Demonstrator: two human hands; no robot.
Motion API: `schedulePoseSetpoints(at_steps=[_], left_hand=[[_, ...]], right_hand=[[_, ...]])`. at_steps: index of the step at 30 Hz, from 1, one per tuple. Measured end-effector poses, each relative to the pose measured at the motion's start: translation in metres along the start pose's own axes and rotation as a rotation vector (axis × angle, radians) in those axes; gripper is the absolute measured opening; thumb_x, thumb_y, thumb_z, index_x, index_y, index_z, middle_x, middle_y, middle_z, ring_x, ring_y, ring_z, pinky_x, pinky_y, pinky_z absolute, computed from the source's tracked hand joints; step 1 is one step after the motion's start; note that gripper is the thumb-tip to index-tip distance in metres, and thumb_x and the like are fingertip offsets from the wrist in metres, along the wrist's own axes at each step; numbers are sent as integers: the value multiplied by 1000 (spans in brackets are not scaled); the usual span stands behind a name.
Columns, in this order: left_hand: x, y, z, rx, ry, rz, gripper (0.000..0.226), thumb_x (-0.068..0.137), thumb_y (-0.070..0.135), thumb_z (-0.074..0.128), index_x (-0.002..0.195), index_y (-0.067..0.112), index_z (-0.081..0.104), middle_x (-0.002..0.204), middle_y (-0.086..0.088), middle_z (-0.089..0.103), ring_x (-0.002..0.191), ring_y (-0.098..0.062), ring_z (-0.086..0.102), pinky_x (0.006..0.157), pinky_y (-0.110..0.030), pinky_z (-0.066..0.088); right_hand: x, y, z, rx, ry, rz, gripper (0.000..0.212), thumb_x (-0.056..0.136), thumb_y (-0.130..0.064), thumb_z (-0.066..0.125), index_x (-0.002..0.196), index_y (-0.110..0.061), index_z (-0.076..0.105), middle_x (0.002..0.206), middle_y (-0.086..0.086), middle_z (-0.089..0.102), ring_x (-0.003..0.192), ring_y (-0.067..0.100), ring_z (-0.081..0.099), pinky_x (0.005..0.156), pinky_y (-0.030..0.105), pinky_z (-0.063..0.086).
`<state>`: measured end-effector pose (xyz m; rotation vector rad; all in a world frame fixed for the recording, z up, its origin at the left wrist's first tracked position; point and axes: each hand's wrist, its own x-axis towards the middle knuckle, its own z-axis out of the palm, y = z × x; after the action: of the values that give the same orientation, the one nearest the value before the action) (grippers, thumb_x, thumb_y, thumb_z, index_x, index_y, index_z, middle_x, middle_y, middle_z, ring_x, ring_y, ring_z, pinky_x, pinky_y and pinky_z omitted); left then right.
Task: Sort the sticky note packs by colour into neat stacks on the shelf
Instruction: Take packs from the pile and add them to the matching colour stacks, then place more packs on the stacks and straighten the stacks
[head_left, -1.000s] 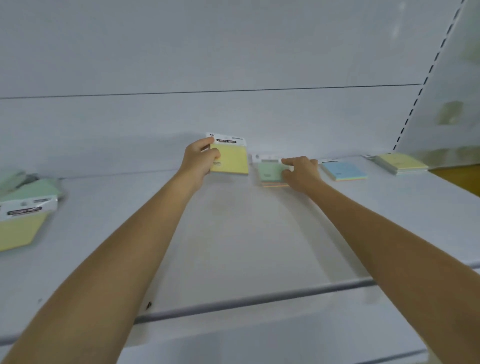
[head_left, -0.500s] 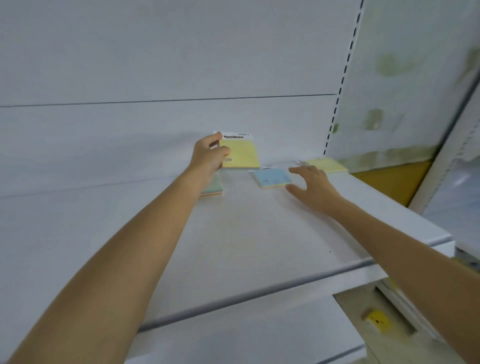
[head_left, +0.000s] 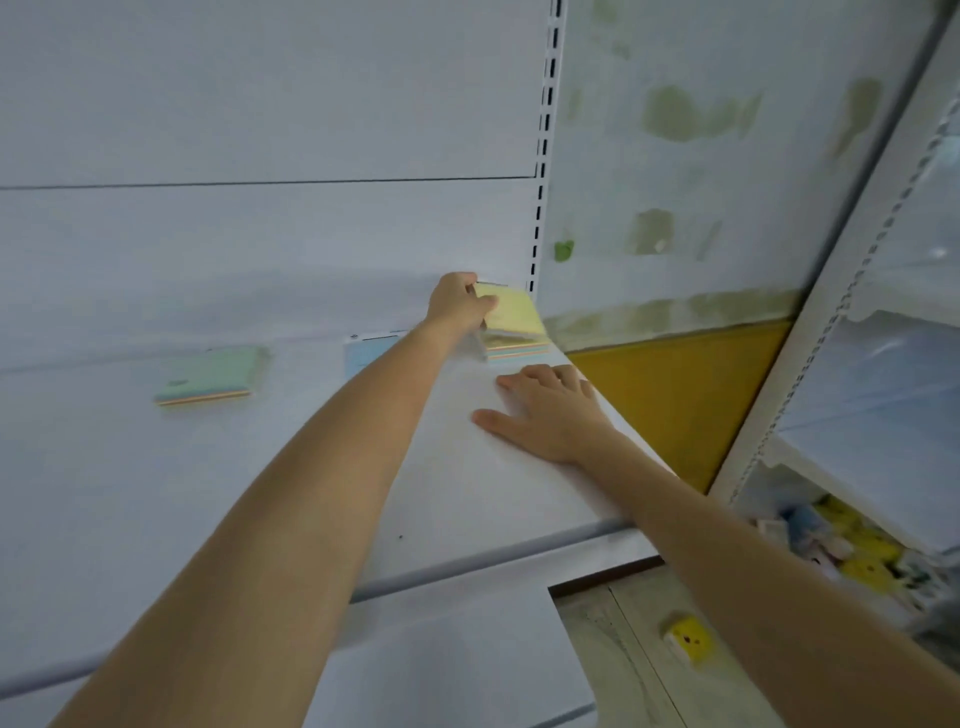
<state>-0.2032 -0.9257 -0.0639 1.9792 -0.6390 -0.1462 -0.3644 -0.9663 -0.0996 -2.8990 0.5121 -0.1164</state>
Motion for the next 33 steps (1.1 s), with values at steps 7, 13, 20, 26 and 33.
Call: schedulePoseSetpoints(at_steps=[7,13,20,26,33], left_hand=[[-4,-18,13,266,-61,51,37,83,36,56,115,19,65,130,-13,57,125,-28,48,108,-36,37],[-9,-26,17,306,-132,94,48,83,41,63,121,12,61,130,-16,55,123,-31,50,108,-39,38],[-26,-17,-17,477,-27,142,48,92,46,43,133,24,49,149,-14,33,141,-28,23,115,-37,20],[-66,-30,-115,692,121,165,48,95,44,36,138,22,42,148,-5,37,138,-28,28,110,-40,29],[-156,-89,-269,811,258,26,50,96,45,32,139,20,38,142,-8,47,135,-30,33,107,-43,33]], right_hand=[[4,4,2,21,14,-19,64,82,-67,36,131,-27,42,142,5,36,134,29,24,110,41,17],[4,5,2,29,18,-20,64,82,-67,36,131,-26,43,140,7,38,133,30,25,109,40,18],[-2,1,-2,41,87,-28,65,81,-64,42,133,-26,42,143,6,38,134,28,29,110,40,22],[-3,-53,-4,19,130,-152,59,85,-54,47,136,-24,40,142,6,41,133,27,33,109,38,26],[-13,-227,22,94,101,-411,56,88,-52,45,136,-23,41,141,7,43,131,28,37,108,40,27]])
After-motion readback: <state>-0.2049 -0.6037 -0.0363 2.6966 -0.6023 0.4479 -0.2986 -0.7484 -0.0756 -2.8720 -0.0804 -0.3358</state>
